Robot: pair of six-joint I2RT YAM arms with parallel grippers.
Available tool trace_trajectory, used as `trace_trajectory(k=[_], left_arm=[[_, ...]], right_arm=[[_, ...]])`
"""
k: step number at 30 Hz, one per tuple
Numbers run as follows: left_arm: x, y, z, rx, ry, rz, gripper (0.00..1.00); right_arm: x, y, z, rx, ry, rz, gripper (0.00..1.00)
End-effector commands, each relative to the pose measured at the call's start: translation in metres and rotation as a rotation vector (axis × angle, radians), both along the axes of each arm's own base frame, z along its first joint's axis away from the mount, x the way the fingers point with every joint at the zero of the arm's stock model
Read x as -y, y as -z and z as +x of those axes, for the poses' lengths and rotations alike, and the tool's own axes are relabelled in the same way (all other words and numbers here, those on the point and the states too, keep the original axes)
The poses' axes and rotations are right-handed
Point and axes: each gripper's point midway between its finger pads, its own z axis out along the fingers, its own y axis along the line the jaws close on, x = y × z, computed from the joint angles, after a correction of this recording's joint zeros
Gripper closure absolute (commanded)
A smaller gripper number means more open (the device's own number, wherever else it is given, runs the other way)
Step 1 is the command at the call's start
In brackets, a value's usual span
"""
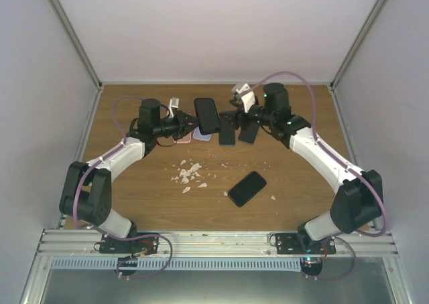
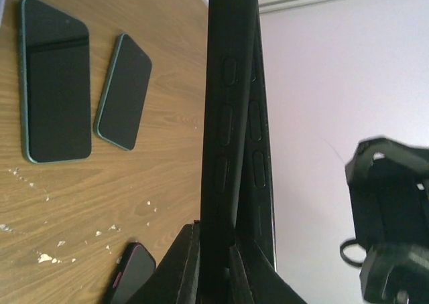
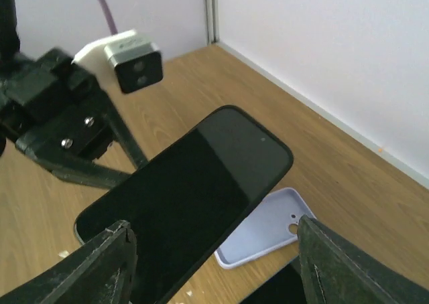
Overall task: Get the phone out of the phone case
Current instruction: Remove the phone case from the phone.
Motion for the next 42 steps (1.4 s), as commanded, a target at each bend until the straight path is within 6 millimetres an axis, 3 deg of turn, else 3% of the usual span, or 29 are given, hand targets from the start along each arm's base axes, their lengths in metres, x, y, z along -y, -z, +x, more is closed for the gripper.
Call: trace_trajectory(k=[1, 16, 29, 36, 42], left_arm=[[-0.002, -0.025, 0.014, 0.047, -0.032, -0.039, 1.0], [-0.007, -0.011, 0.014, -0.012, -0.074, -0.036, 1.0], [-0.008, -0.008, 0.013, -0.022, -0.079, -0.035, 1.0], [-0.006, -0.01, 0.01, -0.012, -0.07, -0.035, 1.0], [-0.002, -0.009, 0.009, -0.014, -0.06, -0.033, 1.0]], right_arm=[[0.0, 0.013, -0.007, 0.212, 0.045, -0.278, 0.35], [-0.064, 0.042, -0.032, 0.413, -0.015, -0.492, 0.39], [-0.074, 0.061, -0.028, 0.529, 0.04, -0.616, 0.42], [-0.071, 0.06, -0.02, 0.652, 0.123, -0.683, 0.51], [-0.074, 0.046, -0.018, 0.735, 0.174, -0.688, 0.57]])
